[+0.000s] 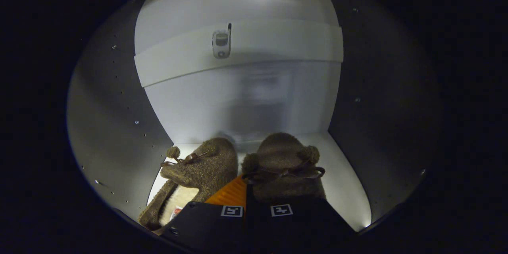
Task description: Open the shoe cabinet door, grab the shoes and put them into the shoe cabinet, then close the shoe cabinet door.
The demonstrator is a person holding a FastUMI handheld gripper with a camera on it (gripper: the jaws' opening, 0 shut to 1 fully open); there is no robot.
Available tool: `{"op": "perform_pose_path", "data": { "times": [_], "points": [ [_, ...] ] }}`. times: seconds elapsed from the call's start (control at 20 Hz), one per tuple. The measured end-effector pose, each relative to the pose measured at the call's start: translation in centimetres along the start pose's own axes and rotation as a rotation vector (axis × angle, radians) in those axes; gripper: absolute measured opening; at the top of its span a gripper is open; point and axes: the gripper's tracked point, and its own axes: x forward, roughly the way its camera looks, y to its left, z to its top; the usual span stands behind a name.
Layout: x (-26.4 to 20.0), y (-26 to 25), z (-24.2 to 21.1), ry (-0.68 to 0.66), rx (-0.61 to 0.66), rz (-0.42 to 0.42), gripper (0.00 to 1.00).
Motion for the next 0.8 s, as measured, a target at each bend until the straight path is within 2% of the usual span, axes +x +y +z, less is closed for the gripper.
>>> {"op": "perform_pose_path", "data": {
  "times": [0.2,0.3,0.4,0.45,0.6,0.7,0.8],
  "points": [
    [-0.9,0.5,-0.8,0.038,0.012,-0.005,0.21],
    [-2.4,0.5,-0.8,0.034,-0.003,-0.013,0.43],
    [-4.6,0.7,-0.5,0.022,-0.017,-0.006,0.58],
    [-5.6,0.6,-0.6,0.013,-0.019,-0.005,0.70],
    [-8.9,0.6,-0.1,-0.044,-0.005,0.000,0.92],
    [-11.1,0.4,0.4,-0.104,-0.006,0.008,0.98],
    [-13.5,0.1,1.1,-0.178,-0.034,0.006,0.98]
  ]
}}
